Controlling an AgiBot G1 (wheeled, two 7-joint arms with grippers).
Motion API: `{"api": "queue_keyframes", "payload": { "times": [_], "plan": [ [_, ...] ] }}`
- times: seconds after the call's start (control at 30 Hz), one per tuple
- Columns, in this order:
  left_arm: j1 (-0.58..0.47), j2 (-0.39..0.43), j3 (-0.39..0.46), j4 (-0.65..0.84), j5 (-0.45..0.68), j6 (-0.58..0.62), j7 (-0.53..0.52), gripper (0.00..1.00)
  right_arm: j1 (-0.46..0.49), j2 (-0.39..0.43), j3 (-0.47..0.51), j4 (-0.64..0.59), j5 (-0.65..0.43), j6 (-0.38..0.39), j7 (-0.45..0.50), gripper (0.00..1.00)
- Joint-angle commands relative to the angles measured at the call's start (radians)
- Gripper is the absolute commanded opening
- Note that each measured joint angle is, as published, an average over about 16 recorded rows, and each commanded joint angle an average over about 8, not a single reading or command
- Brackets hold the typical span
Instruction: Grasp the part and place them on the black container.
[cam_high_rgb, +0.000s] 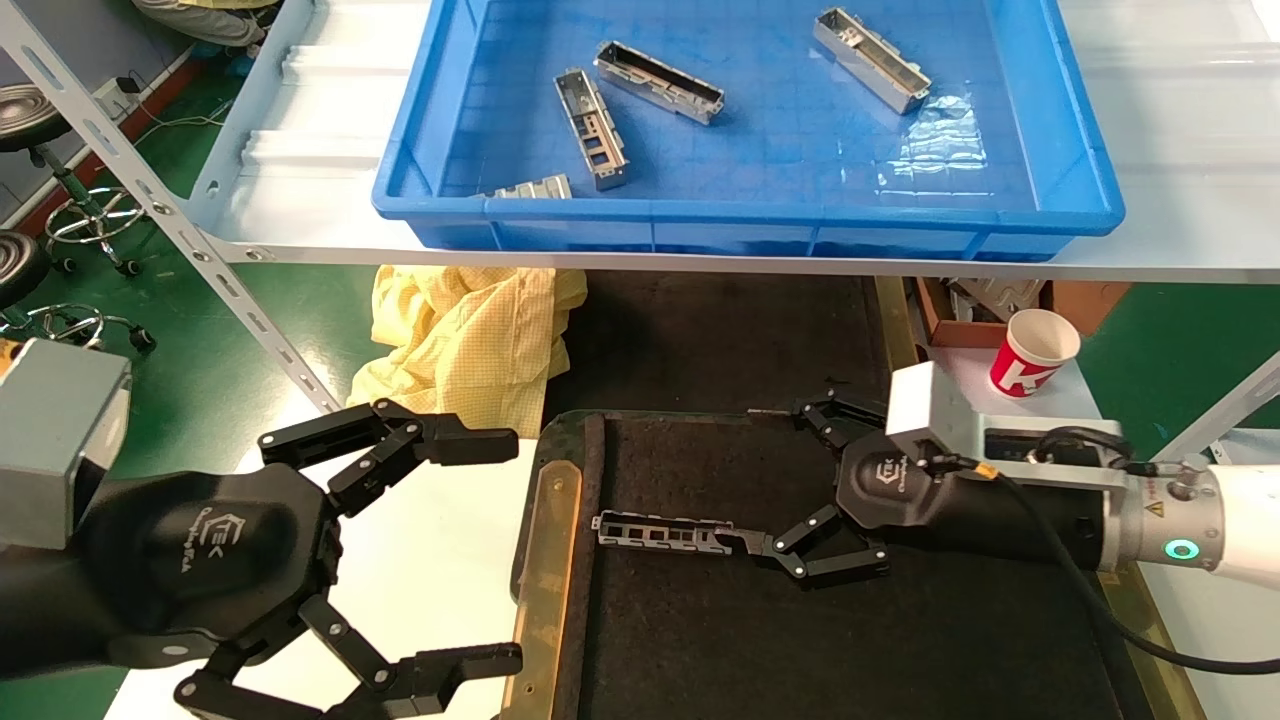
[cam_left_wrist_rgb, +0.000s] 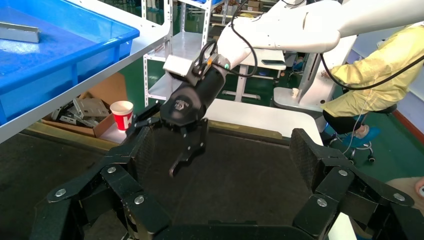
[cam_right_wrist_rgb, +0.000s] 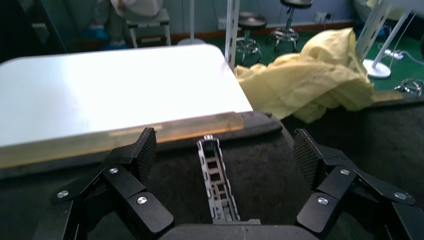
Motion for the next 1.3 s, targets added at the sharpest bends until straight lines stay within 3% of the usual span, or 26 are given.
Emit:
{"api": "queue_keyframes", "payload": {
  "times": [0.03, 1.3],
  "plan": [
    [0.0, 0.0, 0.0, 0.0, 0.0, 0.0, 0.0, 1.0, -0.019, 0.018, 0.017, 0.042, 0.015, 0.0, 0.024, 1.0],
    [0.0, -0.001, 0.002, 0.0, -0.001, -0.001, 0.001, 1.0, -0.361, 0.352, 0.326, 0.8, 0.29, 0.001, 0.459, 1.0]
  ]
}}
